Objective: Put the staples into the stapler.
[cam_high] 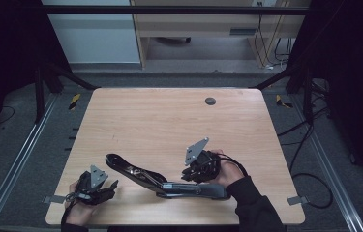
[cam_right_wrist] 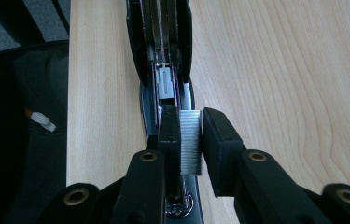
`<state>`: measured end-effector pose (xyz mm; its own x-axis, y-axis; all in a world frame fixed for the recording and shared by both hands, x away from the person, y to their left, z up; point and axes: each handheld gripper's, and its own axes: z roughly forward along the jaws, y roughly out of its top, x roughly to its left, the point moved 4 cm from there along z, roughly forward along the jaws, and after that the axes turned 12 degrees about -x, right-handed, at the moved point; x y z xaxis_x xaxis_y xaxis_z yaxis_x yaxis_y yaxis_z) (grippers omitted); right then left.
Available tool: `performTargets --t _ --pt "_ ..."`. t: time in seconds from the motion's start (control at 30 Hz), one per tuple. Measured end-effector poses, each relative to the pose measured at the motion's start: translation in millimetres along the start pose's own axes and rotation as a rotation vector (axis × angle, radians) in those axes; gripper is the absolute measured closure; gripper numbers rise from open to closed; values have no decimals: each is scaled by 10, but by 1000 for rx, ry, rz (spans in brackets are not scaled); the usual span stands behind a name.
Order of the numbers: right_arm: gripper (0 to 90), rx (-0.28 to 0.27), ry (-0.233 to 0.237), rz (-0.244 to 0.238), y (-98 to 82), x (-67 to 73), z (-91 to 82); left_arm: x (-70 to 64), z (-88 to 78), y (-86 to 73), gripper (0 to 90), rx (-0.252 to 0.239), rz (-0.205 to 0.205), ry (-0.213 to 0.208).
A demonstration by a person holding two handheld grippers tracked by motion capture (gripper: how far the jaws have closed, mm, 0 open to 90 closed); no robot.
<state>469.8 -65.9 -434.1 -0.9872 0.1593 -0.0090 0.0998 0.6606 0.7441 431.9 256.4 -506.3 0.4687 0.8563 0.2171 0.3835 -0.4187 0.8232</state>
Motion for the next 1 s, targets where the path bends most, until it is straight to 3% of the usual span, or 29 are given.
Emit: performTargets --t 0.5,1.0 --pt "777 11 22 12 -72 7 85 -1 1 -1 383 1 1 -1" --pt "777 33 46 -7 -116 34 163 -1 1 -1 383 2 2 -1"
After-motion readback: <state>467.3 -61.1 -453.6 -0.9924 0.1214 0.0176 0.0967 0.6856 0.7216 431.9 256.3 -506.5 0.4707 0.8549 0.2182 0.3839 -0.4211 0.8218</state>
